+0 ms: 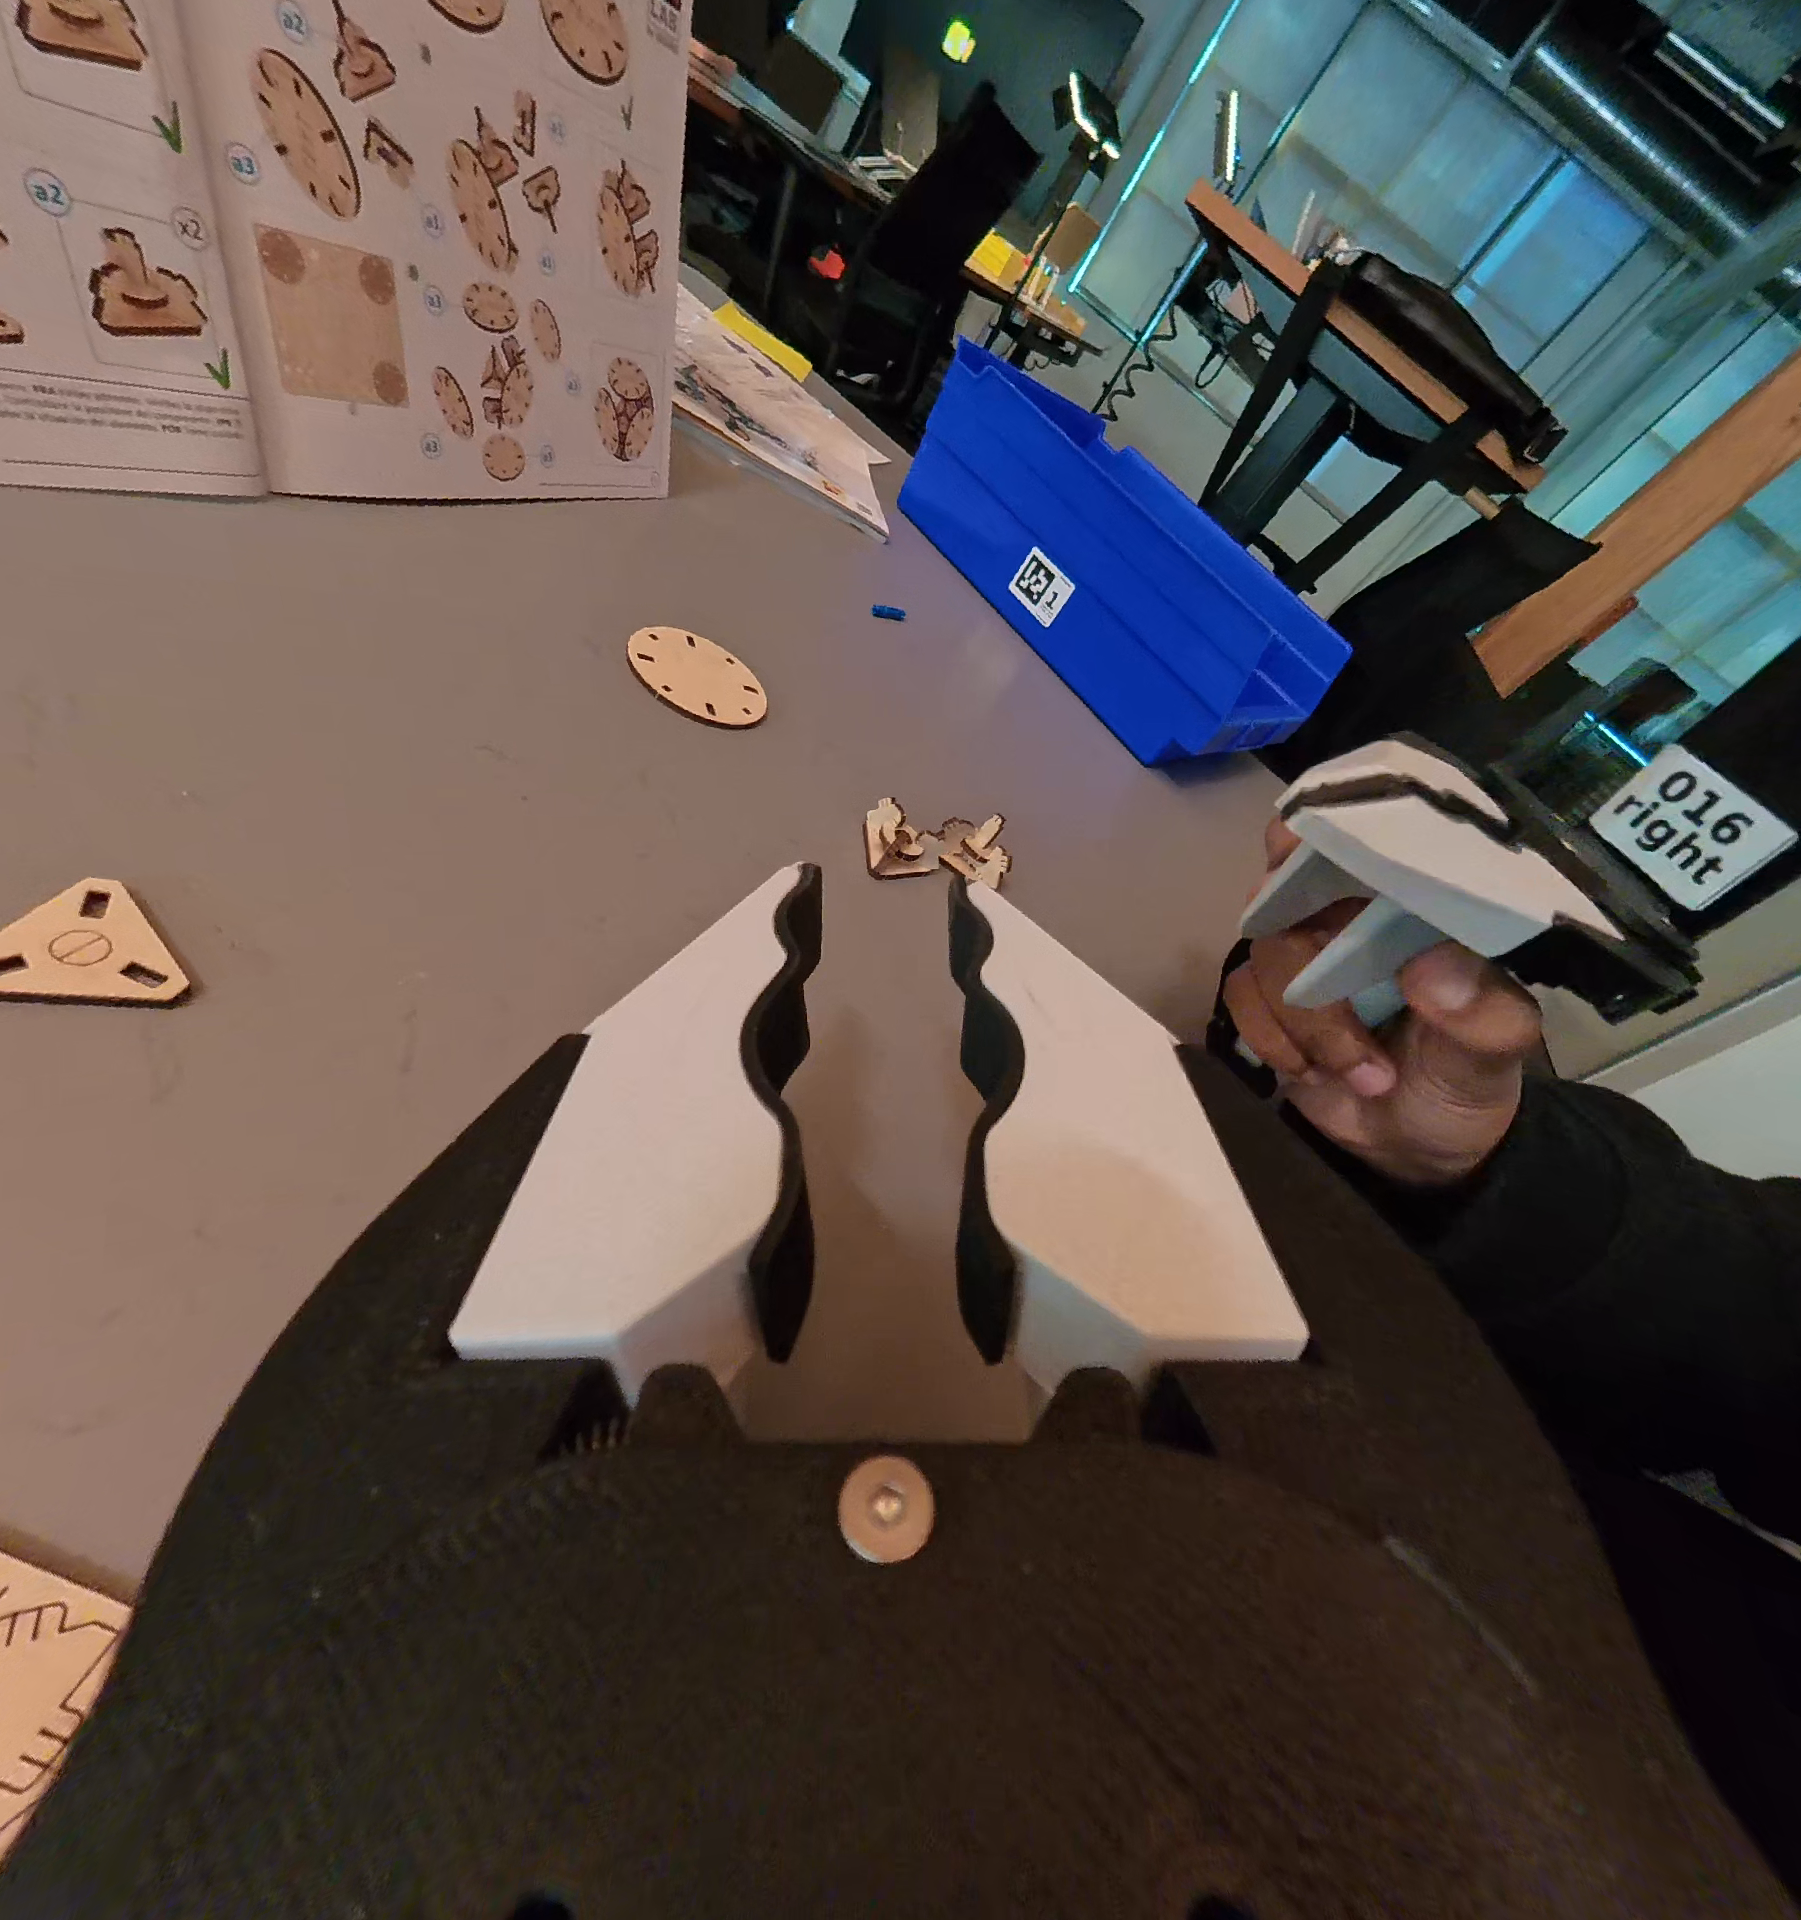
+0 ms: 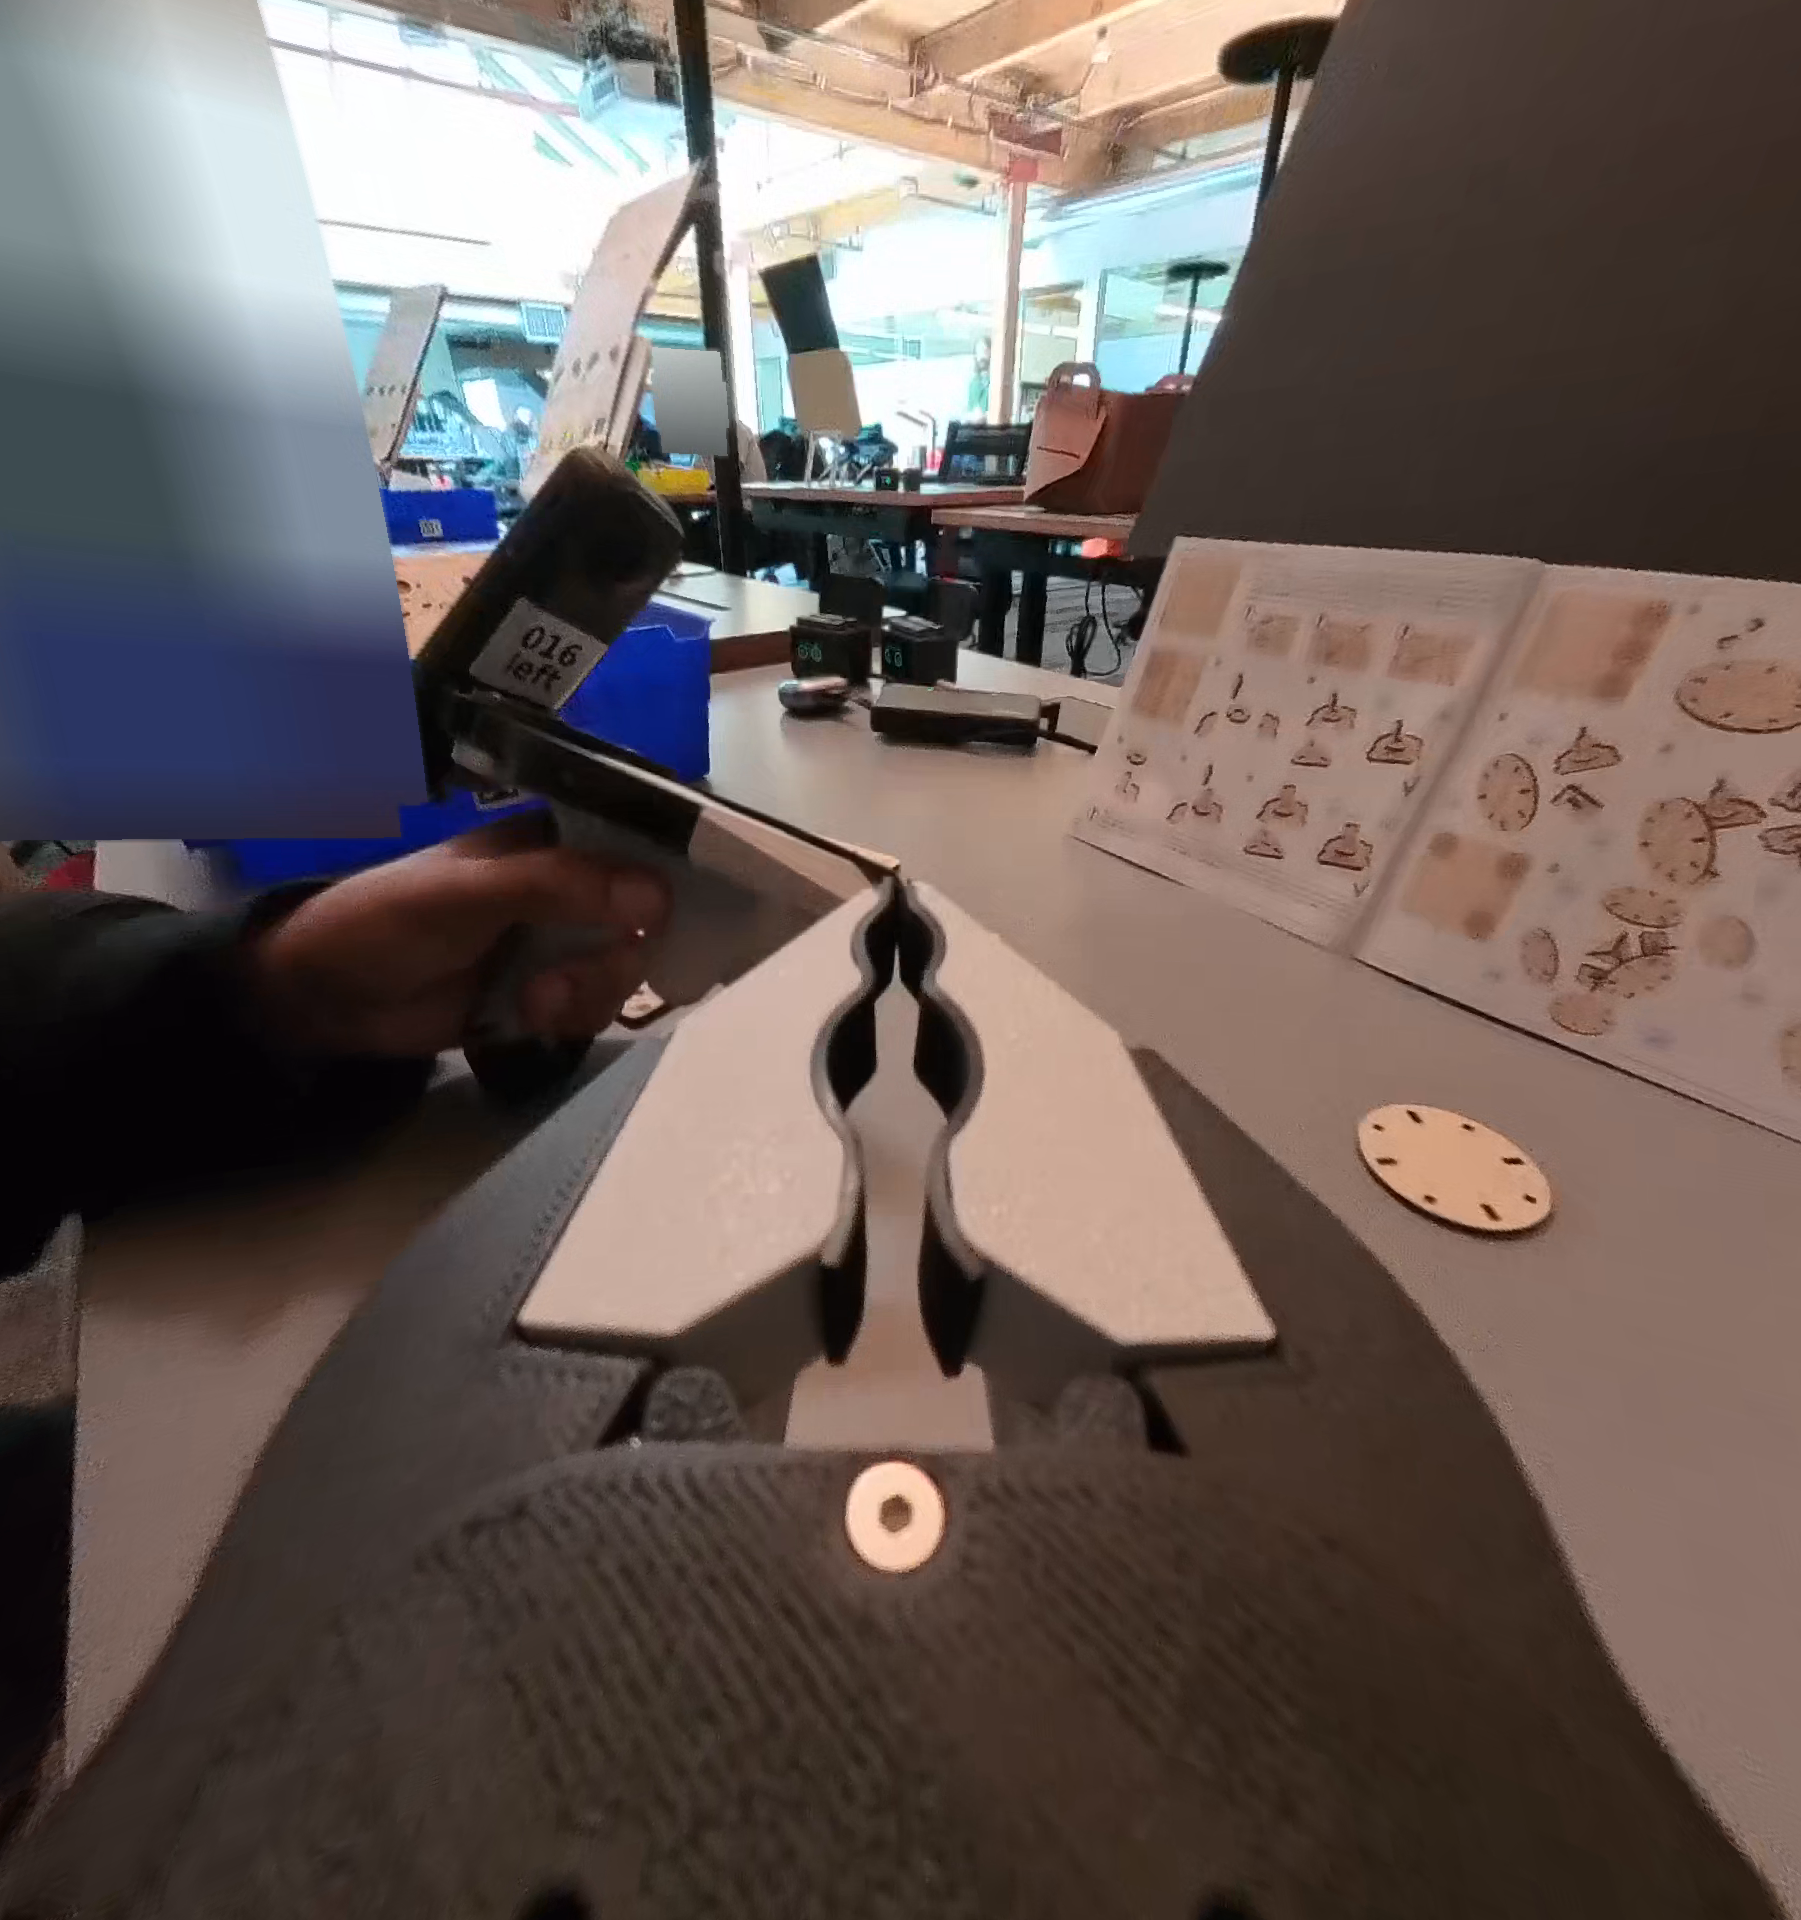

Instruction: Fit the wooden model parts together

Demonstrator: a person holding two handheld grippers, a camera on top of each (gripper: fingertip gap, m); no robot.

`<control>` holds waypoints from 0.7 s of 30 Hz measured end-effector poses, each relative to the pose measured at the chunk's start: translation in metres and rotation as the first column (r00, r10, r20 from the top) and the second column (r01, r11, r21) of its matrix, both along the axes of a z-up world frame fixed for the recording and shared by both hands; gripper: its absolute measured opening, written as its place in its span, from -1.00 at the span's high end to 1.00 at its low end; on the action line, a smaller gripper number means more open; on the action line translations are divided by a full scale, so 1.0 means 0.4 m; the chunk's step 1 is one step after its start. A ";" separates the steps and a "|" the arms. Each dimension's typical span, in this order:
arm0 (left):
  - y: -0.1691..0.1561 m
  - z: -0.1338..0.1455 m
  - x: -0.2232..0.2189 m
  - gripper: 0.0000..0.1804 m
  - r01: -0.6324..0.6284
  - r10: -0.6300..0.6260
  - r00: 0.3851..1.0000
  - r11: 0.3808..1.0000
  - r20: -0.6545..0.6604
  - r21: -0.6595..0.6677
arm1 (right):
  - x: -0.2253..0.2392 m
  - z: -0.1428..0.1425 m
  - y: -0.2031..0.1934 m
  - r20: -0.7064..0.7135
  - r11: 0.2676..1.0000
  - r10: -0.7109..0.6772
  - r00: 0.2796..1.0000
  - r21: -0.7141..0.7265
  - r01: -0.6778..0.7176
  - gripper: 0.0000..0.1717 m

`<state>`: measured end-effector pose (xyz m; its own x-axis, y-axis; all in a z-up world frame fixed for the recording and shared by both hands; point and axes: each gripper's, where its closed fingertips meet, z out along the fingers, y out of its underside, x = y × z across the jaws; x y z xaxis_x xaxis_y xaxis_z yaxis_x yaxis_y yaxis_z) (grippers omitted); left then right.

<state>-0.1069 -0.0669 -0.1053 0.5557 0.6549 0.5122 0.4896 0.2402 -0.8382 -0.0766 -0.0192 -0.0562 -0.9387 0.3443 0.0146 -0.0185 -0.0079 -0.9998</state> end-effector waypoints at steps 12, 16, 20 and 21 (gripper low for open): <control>0.000 -0.002 0.001 0.75 0.001 -0.001 1.000 1.000 0.004 0.001 | 0.020 0.027 0.110 0.037 0.994 -0.093 0.995 0.065 0.090 1.00; 0.000 -0.004 0.001 0.74 0.002 -0.002 1.000 1.000 0.008 0.005 | 0.037 -0.100 0.198 0.151 0.941 -0.181 0.972 0.314 0.127 0.86; 0.002 -0.007 0.001 0.74 0.004 -0.004 1.000 1.000 0.010 -0.004 | 0.084 -0.228 0.276 0.282 0.856 -0.251 0.926 0.511 0.076 0.85; 0.002 -0.008 0.001 0.74 0.003 -0.003 1.000 1.000 0.011 -0.007 | 0.094 -0.243 0.287 0.295 0.848 -0.256 0.921 0.526 0.067 0.89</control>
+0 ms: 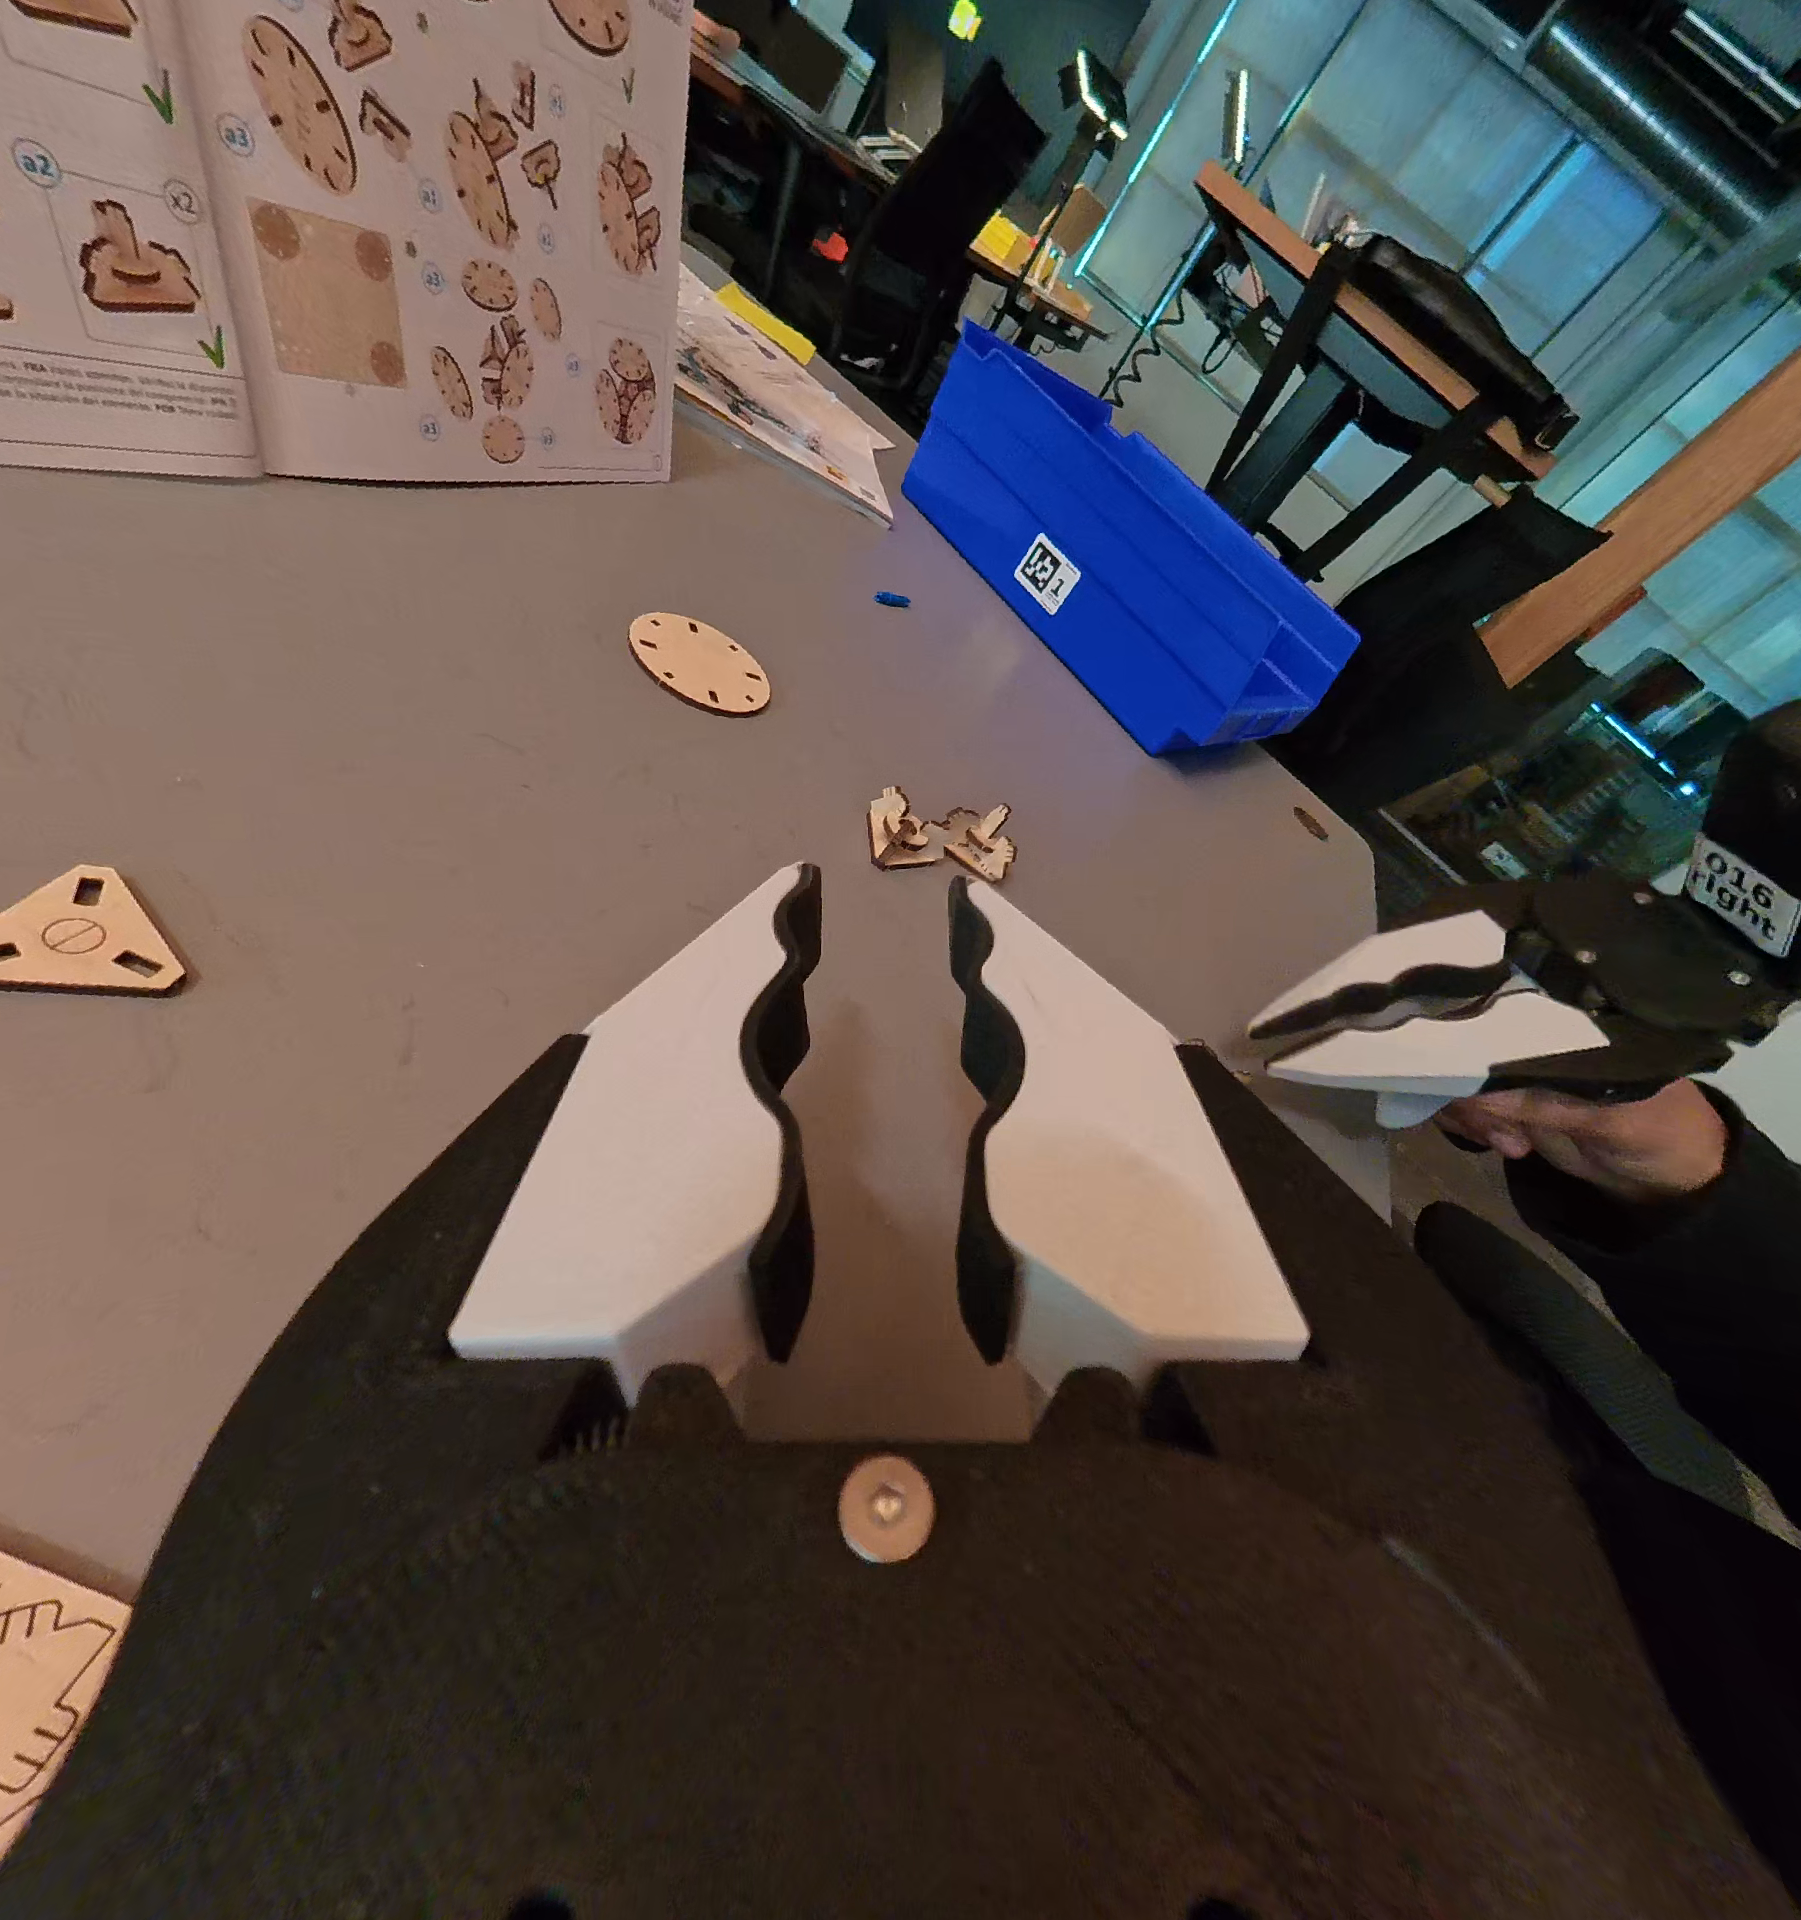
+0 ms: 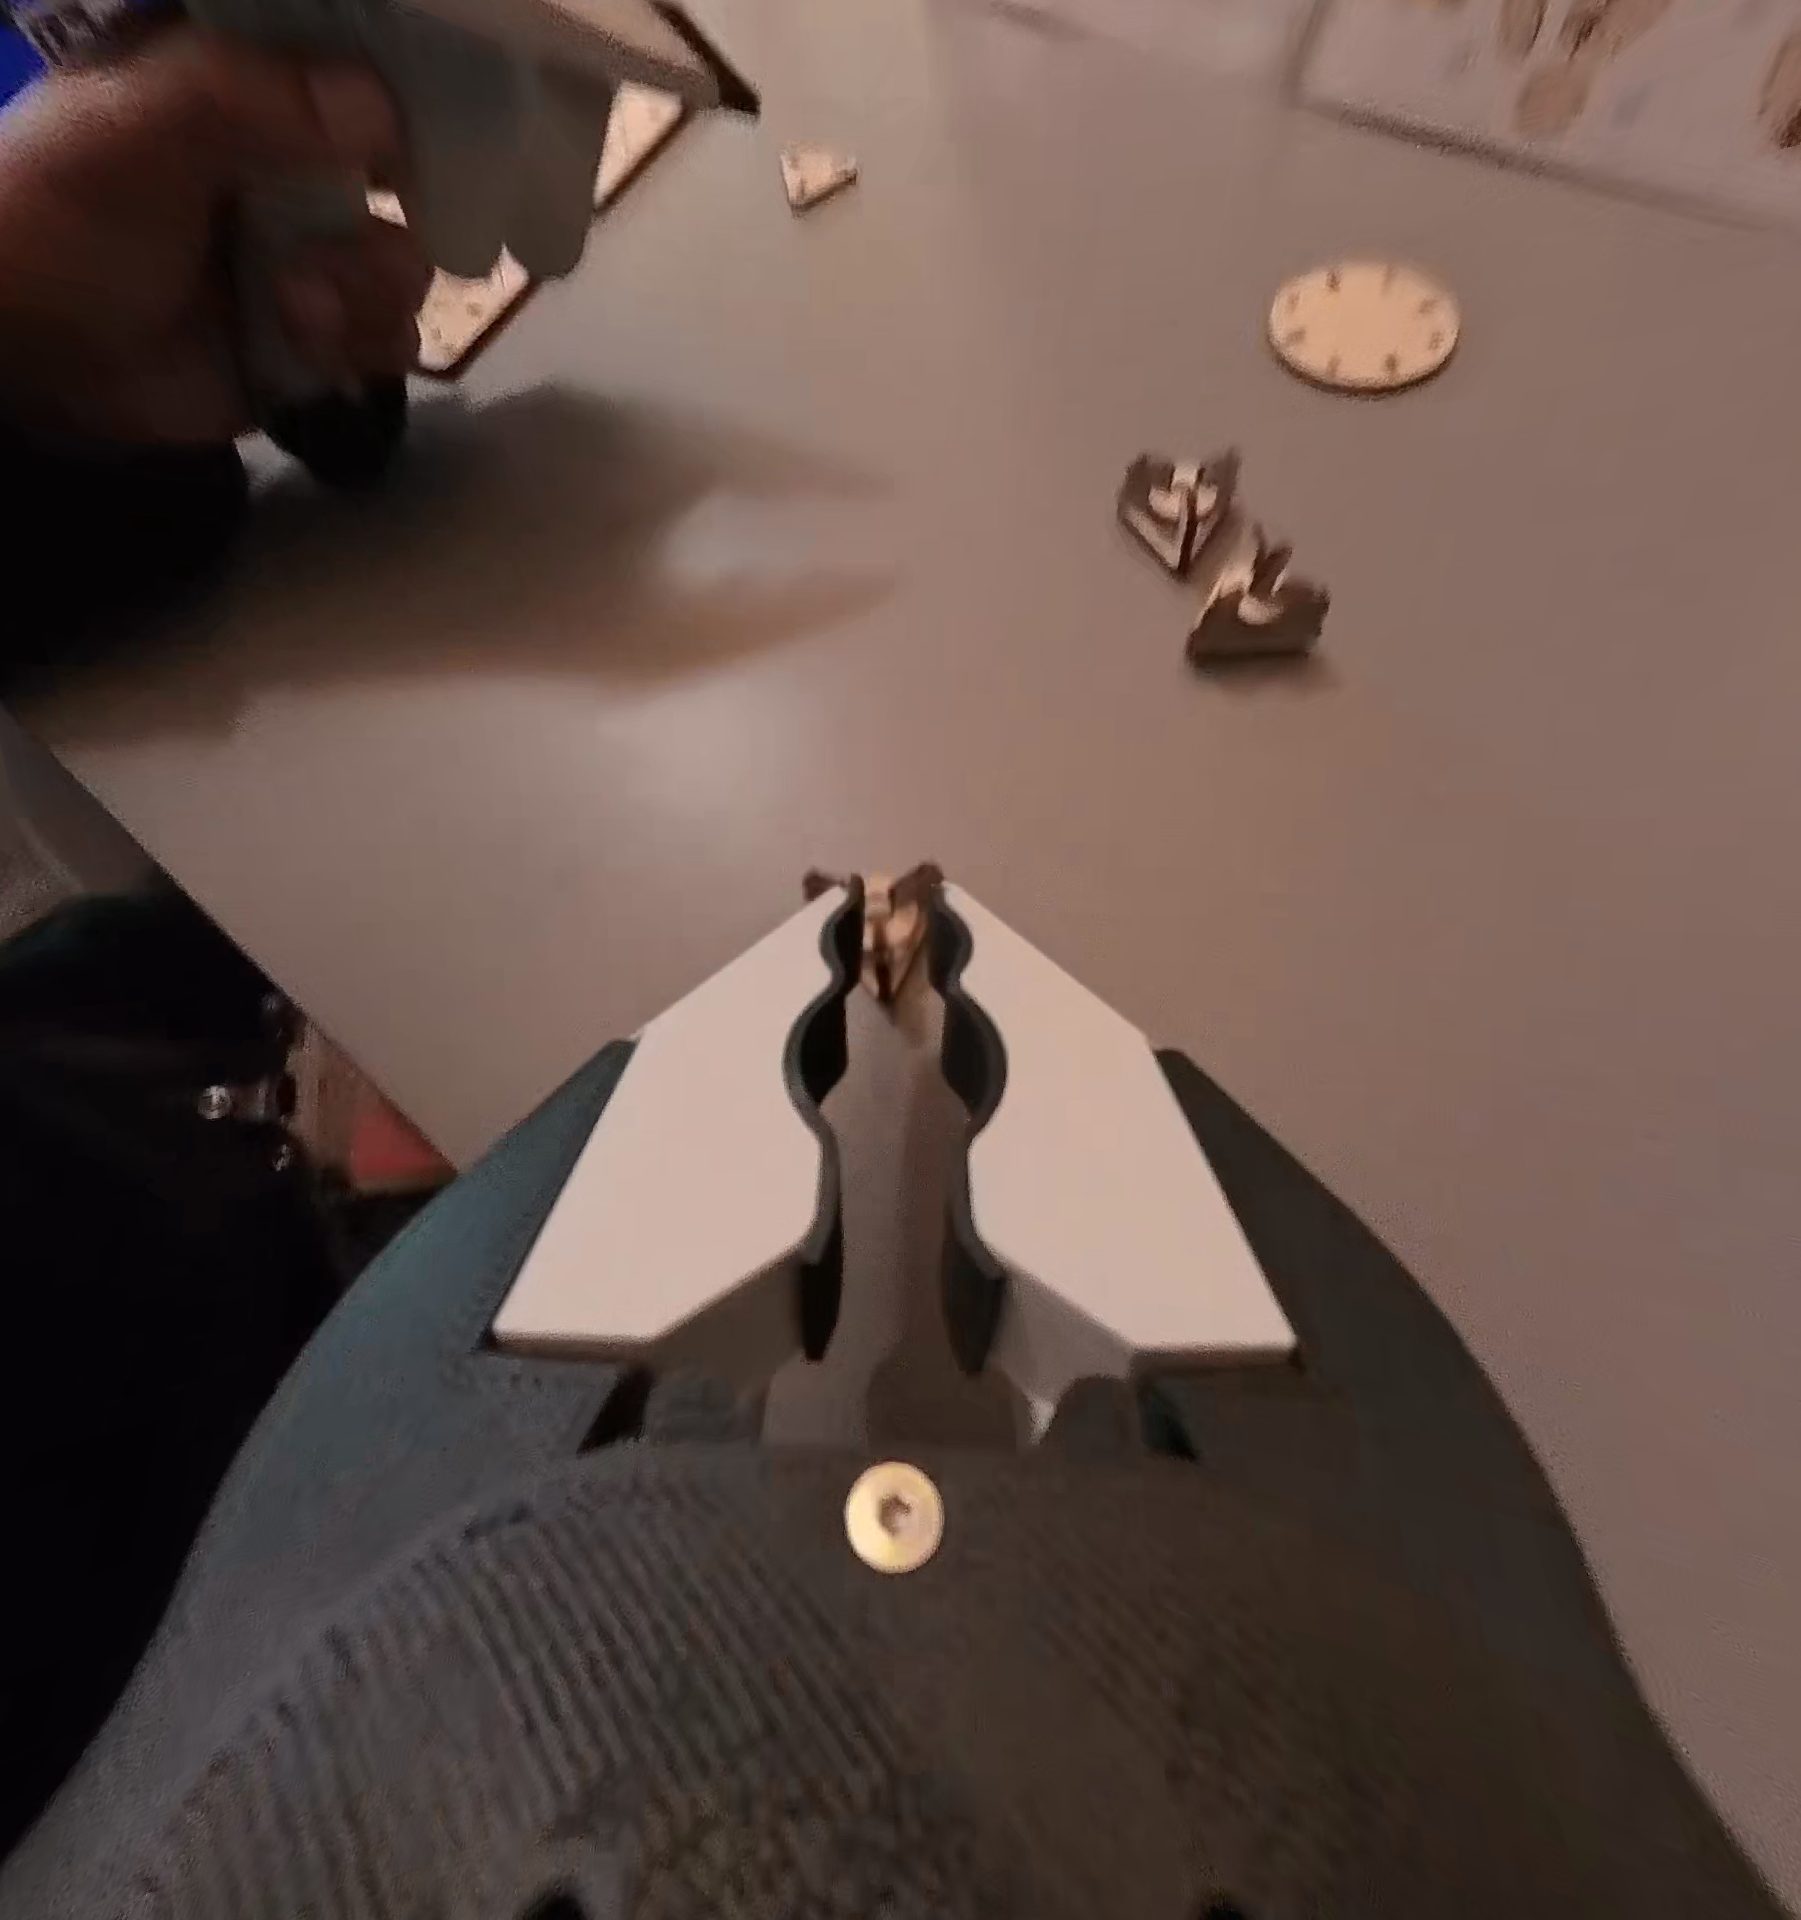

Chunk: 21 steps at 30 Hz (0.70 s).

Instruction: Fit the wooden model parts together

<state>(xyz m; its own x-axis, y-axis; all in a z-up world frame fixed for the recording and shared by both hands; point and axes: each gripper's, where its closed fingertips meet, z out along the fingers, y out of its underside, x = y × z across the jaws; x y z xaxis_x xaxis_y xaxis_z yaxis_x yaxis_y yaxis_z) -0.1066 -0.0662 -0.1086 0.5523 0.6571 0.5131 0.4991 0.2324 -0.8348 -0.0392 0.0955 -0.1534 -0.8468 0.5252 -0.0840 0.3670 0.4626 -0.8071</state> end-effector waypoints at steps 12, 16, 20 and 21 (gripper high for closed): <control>-0.004 -0.009 -0.002 0.74 -0.011 0.011 1.000 0.999 -0.006 -0.040 | 0.008 -0.018 -0.021 0.021 0.999 0.043 0.999 -0.032 -0.042 0.99; 0.016 -0.002 0.008 0.73 0.029 -0.030 0.999 0.999 -0.029 -0.045 | -0.002 0.083 -0.053 0.158 0.935 0.032 0.987 -0.354 0.026 1.00; 0.062 0.013 0.036 0.72 0.128 -0.133 0.988 0.990 -0.079 -0.061 | 0.005 0.130 -0.088 0.396 0.806 0.135 0.908 -0.577 0.132 1.00; 0.077 0.018 0.047 0.72 0.162 -0.168 0.981 0.984 -0.096 -0.069 | 0.008 0.130 -0.096 0.423 0.793 0.153 0.893 -0.591 0.143 1.00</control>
